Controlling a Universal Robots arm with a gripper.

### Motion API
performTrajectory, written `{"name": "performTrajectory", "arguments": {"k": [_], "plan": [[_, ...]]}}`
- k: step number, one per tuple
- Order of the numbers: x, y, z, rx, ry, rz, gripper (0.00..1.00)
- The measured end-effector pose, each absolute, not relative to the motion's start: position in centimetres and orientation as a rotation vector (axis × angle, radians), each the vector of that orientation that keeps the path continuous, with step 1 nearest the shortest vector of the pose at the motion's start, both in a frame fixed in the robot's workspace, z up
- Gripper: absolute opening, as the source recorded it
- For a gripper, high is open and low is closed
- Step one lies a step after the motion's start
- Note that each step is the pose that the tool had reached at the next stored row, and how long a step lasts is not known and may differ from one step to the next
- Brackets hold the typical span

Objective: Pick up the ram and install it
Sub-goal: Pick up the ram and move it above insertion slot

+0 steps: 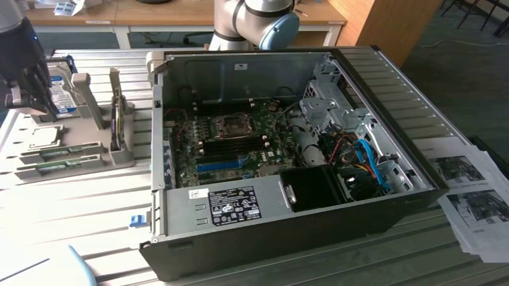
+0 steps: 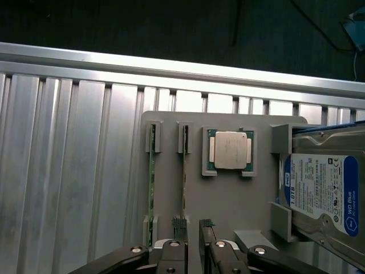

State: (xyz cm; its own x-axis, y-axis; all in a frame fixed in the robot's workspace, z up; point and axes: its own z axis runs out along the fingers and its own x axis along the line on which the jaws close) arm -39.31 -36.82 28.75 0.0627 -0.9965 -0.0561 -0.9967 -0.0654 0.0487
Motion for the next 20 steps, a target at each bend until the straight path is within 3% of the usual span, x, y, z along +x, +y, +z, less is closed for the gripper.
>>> {"name": "performTrajectory", "arguments": {"k": [20], "plan": [[-39.3, -36.8, 26.5, -2.284, 2.150, 0.116, 0.22]]}}
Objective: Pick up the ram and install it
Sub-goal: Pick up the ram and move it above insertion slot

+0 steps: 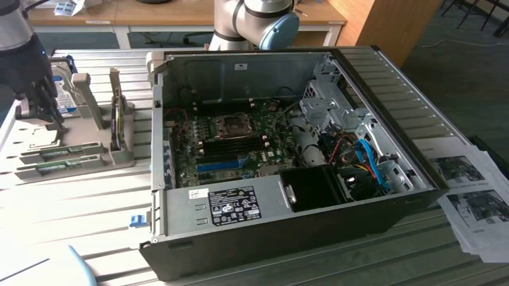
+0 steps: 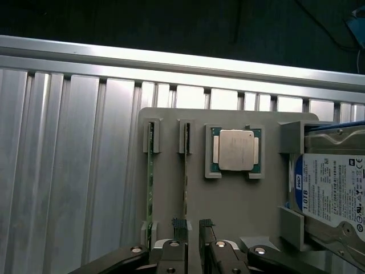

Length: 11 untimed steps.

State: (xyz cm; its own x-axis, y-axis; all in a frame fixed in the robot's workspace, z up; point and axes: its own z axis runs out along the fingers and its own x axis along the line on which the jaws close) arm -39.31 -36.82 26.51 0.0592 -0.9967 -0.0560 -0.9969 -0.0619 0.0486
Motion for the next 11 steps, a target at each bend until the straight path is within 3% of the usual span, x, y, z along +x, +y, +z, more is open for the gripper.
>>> {"name": "performTrajectory", "arguments": {"k": [11], "plan": [[-39.31, -36.82, 25.92, -2.283, 2.151, 0.116, 0.22]]}}
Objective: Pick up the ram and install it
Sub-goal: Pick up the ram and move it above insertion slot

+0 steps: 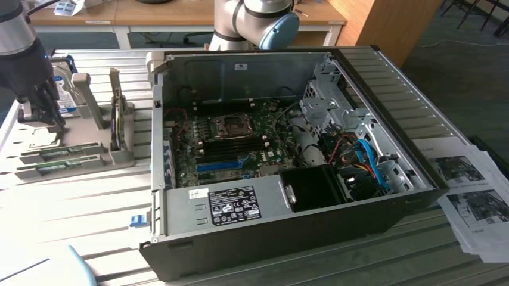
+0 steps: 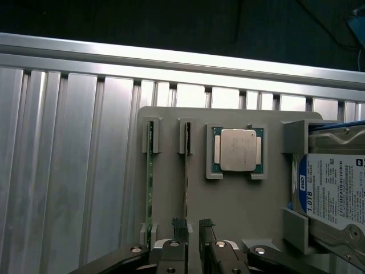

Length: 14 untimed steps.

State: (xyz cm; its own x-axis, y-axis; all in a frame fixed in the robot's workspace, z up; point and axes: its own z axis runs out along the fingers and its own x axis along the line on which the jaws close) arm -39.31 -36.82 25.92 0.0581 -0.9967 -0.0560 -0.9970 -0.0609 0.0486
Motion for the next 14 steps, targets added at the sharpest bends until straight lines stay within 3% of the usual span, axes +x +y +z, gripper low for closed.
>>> {"name": "performTrajectory", "arguments": {"k": [14], "plan": [[-39.31, -37.40, 25.91, -2.283, 2.151, 0.115, 0.22]]}}
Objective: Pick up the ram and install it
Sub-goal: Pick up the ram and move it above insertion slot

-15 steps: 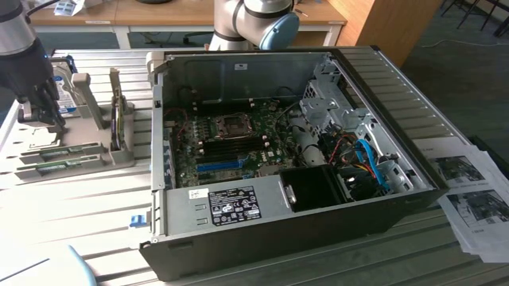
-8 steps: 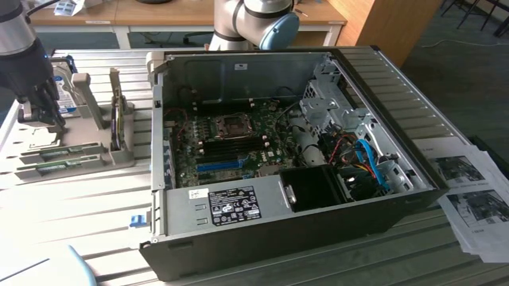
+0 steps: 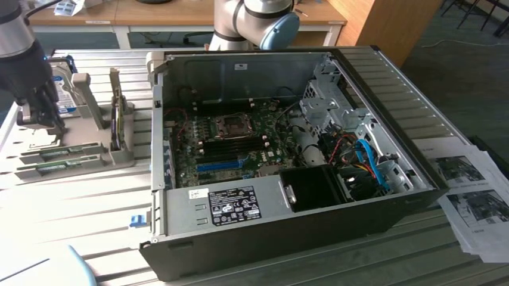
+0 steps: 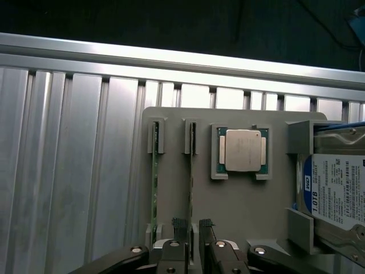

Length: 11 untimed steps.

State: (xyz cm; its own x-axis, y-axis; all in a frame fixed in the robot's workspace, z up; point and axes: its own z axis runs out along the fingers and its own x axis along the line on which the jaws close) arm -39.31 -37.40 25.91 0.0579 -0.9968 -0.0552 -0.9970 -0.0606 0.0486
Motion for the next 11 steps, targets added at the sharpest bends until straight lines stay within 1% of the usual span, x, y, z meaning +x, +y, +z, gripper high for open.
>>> {"name": "performTrajectory", "arguments": {"k": [11], "plan": [[-39.3, -38.9, 25.9, -2.284, 2.154, 0.113, 0.22]]}}
